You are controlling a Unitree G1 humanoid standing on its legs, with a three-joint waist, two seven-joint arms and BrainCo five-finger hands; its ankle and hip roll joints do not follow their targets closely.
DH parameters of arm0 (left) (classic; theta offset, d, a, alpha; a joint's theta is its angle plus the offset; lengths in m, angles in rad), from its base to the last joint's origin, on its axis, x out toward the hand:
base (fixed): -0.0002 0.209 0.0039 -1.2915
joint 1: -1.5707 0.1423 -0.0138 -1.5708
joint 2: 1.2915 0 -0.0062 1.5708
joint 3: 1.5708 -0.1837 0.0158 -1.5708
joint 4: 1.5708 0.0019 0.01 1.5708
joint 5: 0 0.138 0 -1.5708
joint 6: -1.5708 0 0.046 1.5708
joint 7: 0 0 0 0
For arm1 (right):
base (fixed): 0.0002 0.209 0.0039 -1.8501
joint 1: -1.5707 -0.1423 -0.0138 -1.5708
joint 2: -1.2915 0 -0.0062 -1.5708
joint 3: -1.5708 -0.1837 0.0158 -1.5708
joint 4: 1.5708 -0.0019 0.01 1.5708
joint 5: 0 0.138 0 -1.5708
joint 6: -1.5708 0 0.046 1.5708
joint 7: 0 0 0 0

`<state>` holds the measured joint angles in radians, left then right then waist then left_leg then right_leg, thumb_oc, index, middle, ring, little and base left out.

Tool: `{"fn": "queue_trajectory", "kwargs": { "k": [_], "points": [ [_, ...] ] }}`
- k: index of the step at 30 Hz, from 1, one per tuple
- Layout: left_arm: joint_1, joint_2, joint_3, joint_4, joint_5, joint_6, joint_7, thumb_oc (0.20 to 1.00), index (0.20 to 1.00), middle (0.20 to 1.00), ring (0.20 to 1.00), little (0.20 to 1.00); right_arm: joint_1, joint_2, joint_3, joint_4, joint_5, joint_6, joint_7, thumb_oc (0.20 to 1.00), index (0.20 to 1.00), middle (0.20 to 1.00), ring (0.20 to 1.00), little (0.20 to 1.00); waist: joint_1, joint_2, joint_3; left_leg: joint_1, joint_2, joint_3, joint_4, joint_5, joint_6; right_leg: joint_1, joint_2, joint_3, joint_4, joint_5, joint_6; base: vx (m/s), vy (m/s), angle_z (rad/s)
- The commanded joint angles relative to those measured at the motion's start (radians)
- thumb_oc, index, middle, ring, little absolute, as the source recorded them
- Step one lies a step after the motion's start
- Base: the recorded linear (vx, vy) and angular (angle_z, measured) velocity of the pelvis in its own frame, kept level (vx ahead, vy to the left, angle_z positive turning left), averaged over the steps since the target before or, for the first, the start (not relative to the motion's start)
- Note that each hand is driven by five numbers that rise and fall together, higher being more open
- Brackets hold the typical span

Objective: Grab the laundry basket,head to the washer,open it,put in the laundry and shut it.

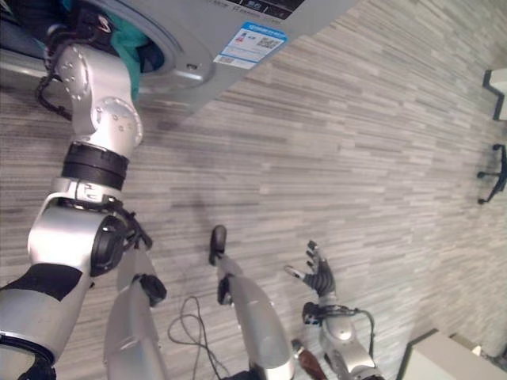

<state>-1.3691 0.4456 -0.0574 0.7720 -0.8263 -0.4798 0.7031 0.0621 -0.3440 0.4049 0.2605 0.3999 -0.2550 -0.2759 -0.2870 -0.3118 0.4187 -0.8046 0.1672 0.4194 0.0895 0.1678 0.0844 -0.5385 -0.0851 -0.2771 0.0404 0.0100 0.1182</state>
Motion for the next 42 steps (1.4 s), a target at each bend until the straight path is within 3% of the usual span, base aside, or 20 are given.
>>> {"fn": "queue_trajectory", "kwargs": {
  "k": [1,8,12,15,19,20,21,22,24,25,27,28,29,30,31,35,39,42],
  "points": [
    [-0.103,0.112,-0.044,0.010,0.041,-0.010,0.014,0.200,0.200,0.200,0.200,0.200,0.021,-0.116,-0.121,-0.056,0.016,-0.002,0.016,1.000,1.000,1.000,1.000,1.000,0.014,-0.023,0.010,0.004,0.011,-0.002,0.084,-0.223,-0.087,0.156,-0.025,0.024,-0.023,0.060,0.040,0.01,0.034,-0.26],
    [-0.245,0.240,-0.155,0.052,0.117,0.035,0.052,0.200,0.200,0.200,0.200,0.200,0.033,-0.187,-0.174,-0.083,0.005,0.007,0.040,1.000,1.000,1.000,1.000,1.000,0.025,-0.017,0.011,-0.005,0.003,0.004,0.069,-0.227,-0.088,0.174,-0.037,0.029,-0.080,0.119,0.072,0.02,0.035,-0.02],
    [-0.402,0.349,-0.298,0.032,0.164,0.046,0.062,0.200,0.200,0.200,0.200,0.200,0.062,-0.259,-0.232,-0.133,0.005,0.003,0.072,1.000,1.000,1.000,1.000,1.000,0.040,-0.005,-0.003,-0.016,0.002,0.006,0.062,-0.228,-0.086,0.177,-0.045,0.028,-0.098,0.153,0.087,0.01,0.004,-0.02],
    [-0.465,0.341,-0.342,0.001,0.174,0.038,0.067,0.200,0.200,0.200,0.200,0.200,0.059,-0.271,-0.253,-0.128,0.015,0.006,0.070,1.000,1.000,1.000,1.000,1.000,0.044,0.001,-0.006,-0.021,-0.003,0.004,0.058,-0.225,-0.085,0.176,-0.046,0.023,-0.102,0.163,0.091,0.01,-0.003,0.02],
    [-0.521,0.269,-0.386,-0.187,0.189,-0.026,0.050,0.200,0.200,0.200,0.200,0.200,0.073,-0.317,-0.298,-0.158,0.012,0.012,0.073,1.000,1.000,1.000,1.000,1.000,0.049,0.010,-0.013,-0.038,-0.017,-0.007,0.046,-0.222,-0.080,0.174,-0.046,0.011,-0.108,0.159,0.094,0.03,-0.013,0.05],
    [-0.515,0.247,-0.379,-0.204,0.159,-0.045,0.031,0.733,0.733,0.733,0.733,0.733,0.073,-0.324,-0.302,-0.163,0.012,0.014,0.075,1.000,1.000,1.000,1.000,1.000,0.050,0.010,-0.016,-0.042,-0.019,-0.007,0.046,-0.222,-0.078,0.173,-0.047,0.008,-0.110,0.159,0.094,0.02,-0.009,0.07],
    [-0.516,0.228,-0.381,-0.201,0.131,-0.049,0.011,1.000,1.000,1.000,1.000,1.000,0.072,-0.327,-0.303,-0.161,0.012,0.016,0.074,1.000,1.000,1.000,1.000,1.000,0.050,0.012,-0.018,-0.044,-0.023,-0.008,0.045,-0.223,-0.077,0.171,-0.047,0.006,-0.109,0.158,0.094,0.02,-0.004,0.08],
    [-0.515,0.226,-0.381,-0.218,0.091,-0.072,-0.024,1.000,1.000,1.000,1.000,1.000,0.074,-0.326,-0.308,-0.163,0.007,0.021,0.075,1.000,1.000,1.000,1.000,1.000,0.050,0.016,-0.019,-0.044,-0.027,-0.011,0.040,-0.224,-0.075,0.168,-0.048,0.003,-0.106,0.155,0.093,0.02,-0.011,0.07],
    [-0.512,0.246,-0.382,-0.234,0.137,-0.045,-0.002,1.000,1.000,1.000,1.000,1.000,0.086,-0.324,-0.309,-0.162,-0.001,0.033,0.084,1.000,1.000,1.000,1.000,1.000,0.057,0.026,-0.016,-0.050,-0.031,-0.014,0.044,-0.227,-0.073,0.164,-0.049,-0.004,-0.102,0.141,0.088,0.02,-0.016,0.06],
    [-0.518,0.263,-0.397,-0.220,0.185,-0.014,0.010,1.000,1.000,1.000,1.000,1.000,0.094,-0.326,-0.311,-0.161,-0.003,0.032,0.087,1.000,1.000,1.000,1.000,1.000,0.060,0.030,-0.016,-0.051,-0.032,-0.013,0.046,-0.226,-0.073,0.163,-0.049,-0.007,-0.102,0.138,0.087,0.01,-0.015,0.04],
    [-0.559,0.332,-0.462,-0.166,0.397,0.106,0.102,1.000,1.000,1.000,1.000,1.000,0.114,-0.331,-0.316,-0.160,-0.005,0.023,0.098,1.000,1.000,1.000,1.000,1.000,0.064,0.038,-0.015,-0.054,-0.034,-0.014,0.047,-0.223,-0.073,0.158,-0.048,-0.009,-0.097,0.134,0.085,0.00,0.000,0.00],
    [-0.564,0.327,-0.469,-0.171,0.412,0.115,0.117,1.000,1.000,1.000,1.000,1.000,0.110,-0.328,-0.314,-0.159,-0.005,0.022,0.098,1.000,1.000,1.000,1.000,1.000,0.063,0.035,-0.013,-0.055,-0.034,-0.015,0.047,-0.223,-0.073,0.157,-0.048,-0.009,-0.096,0.133,0.085,0.00,0.000,0.00],
    [-0.575,0.363,-0.500,-0.154,0.504,0.178,0.146,1.000,1.000,1.000,1.000,1.000,0.121,-0.337,-0.317,-0.161,-0.007,0.016,0.104,1.000,1.000,1.000,1.000,1.000,0.066,0.037,-0.013,-0.054,-0.033,-0.013,0.047,-0.222,-0.073,0.154,-0.047,-0.009,-0.091,0.127,0.083,0.00,0.000,0.00],
    [-0.576,0.363,-0.501,-0.155,0.505,0.180,0.147,1.000,1.000,1.000,1.000,1.000,0.120,-0.336,-0.317,-0.161,-0.007,0.016,0.104,1.000,1.000,1.000,1.000,1.000,0.066,0.036,-0.012,-0.054,-0.033,-0.013,0.047,-0.222,-0.073,0.154,-0.047,-0.010,-0.091,0.127,0.083,0.00,0.000,0.00],
    [-0.580,0.384,-0.527,-0.118,0.573,0.248,0.158,1.000,1.000,1.000,1.000,1.000,0.134,-0.361,-0.326,-0.167,-0.017,0.010,0.111,1.000,1.000,1.000,1.000,1.000,0.070,0.040,-0.010,-0.053,-0.031,-0.014,0.047,-0.221,-0.073,0.151,-0.047,-0.014,-0.081,0.115,0.078,0.00,0.000,0.00],
    [-0.639,0.381,-0.603,-0.041,0.553,0.272,0.084,1.000,1.000,1.000,1.000,1.000,0.125,-0.379,-0.351,-0.153,-0.009,0.013,0.111,1.000,1.000,1.000,1.000,1.000,0.083,0.062,-0.011,-0.054,-0.036,-0.022,0.045,-0.213,-0.073,0.144,-0.043,-0.026,-0.072,0.095,0.074,0.01,-0.015,0.03],
    [-0.695,0.452,-0.818,0.020,0.843,0.414,0.019,1.000,1.000,1.000,1.000,1.000,0.127,-0.380,-0.366,-0.146,-0.004,0.006,0.133,1.000,1.000,1.000,1.000,1.000,0.109,0.094,-0.018,-0.052,-0.039,-0.028,0.042,-0.204,-0.073,0.139,-0.041,-0.035,-0.055,0.069,0.067,0.01,-0.021,0.11],
    [-0.681,0.487,-0.879,-0.049,1.010,0.456,-0.028,1.000,1.000,1.000,1.000,1.000,0.116,-0.352,-0.361,-0.124,-0.005,0.005,0.138,1.000,1.000,1.000,1.000,1.000,0.125,0.102,-0.019,-0.050,-0.042,-0.035,0.042,-0.202,-0.075,0.137,-0.039,-0.040,-0.043,0.049,0.063,0.00,-0.021,0.01]
  ]
}}
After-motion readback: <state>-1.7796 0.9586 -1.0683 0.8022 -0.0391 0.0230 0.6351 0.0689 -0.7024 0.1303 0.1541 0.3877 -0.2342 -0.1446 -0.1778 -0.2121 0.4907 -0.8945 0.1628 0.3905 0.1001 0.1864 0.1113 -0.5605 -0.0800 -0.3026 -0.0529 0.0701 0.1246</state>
